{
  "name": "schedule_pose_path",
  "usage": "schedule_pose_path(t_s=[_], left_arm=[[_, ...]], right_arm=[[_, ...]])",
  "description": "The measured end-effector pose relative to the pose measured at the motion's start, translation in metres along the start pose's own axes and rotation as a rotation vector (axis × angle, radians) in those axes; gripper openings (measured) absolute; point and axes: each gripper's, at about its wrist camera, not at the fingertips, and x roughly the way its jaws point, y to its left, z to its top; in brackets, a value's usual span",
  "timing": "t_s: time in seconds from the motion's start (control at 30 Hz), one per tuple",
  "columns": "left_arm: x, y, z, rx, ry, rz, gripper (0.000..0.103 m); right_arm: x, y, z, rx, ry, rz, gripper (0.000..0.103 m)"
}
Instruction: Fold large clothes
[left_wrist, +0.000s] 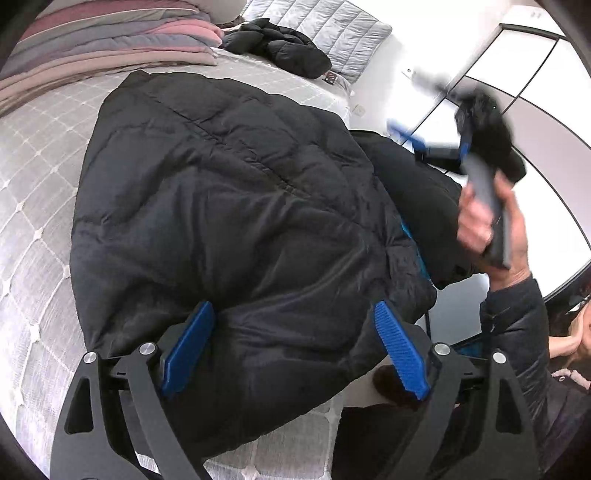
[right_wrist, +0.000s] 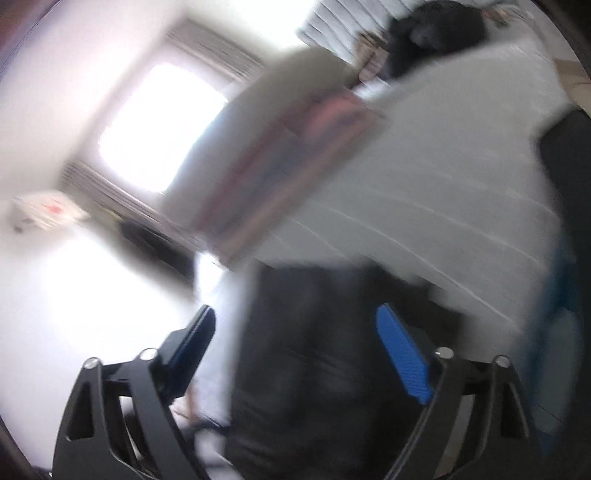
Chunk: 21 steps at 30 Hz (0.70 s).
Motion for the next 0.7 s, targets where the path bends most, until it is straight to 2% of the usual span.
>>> schedule_pose_path(t_s=[0.07, 0.13, 0.2, 0.27, 0.33, 0.43, 0.47, 0.53, 0.6, 0.63, 0.7], left_arm=[[-0.006, -0.003, 0.002, -0.011, -0.01, -0.007, 0.084], [-0.019, -0.007, 0.009, -0.003, -0.056, -0.008, 0.084], [-0.03, -0.011, 0.021, 0.011, -0.113, 0.007, 0.084], [-0.032, -0.006, 0.028, -0.004, -0.152, 0.024, 0.086], [-0.019, 0.008, 0.032, -0.043, -0.137, 0.025, 0.086], [0.005, 0.027, 0.024, -0.074, -0.098, 0.006, 0.086], [0.012, 0.029, 0.019, -0.063, -0.104, -0.012, 0.086], [0.014, 0.026, 0.016, -0.062, -0.096, 0.009, 0.086], [0.006, 0.025, 0.021, -0.09, -0.106, -0.007, 0.086], [-0.007, 0.024, 0.028, -0.096, -0.141, -0.041, 0.086], [-0.018, 0.018, 0.045, -0.071, -0.217, -0.041, 0.086]], right_arm=[[0.025, 0.022, 0.006, 0.032, -0.057, 0.12, 0.094], [0.044, 0.026, 0.015, 0.031, -0.071, 0.153, 0.094], [0.071, 0.015, 0.009, 0.005, -0.099, 0.062, 0.094], [0.076, -0.028, -0.006, 0.062, -0.098, -0.021, 0.094], [0.064, -0.061, -0.011, 0.099, -0.12, -0.039, 0.094], [0.054, -0.088, -0.037, 0.061, -0.162, -0.094, 0.094], [0.051, -0.093, -0.044, 0.055, -0.149, -0.092, 0.094], [0.042, -0.095, -0.051, 0.058, -0.128, -0.095, 0.094], [0.031, -0.09, -0.037, 0.055, -0.147, -0.104, 0.094], [0.022, -0.082, -0.031, 0.058, -0.174, -0.088, 0.094], [0.007, -0.059, -0.019, 0.035, -0.212, -0.075, 0.094]])
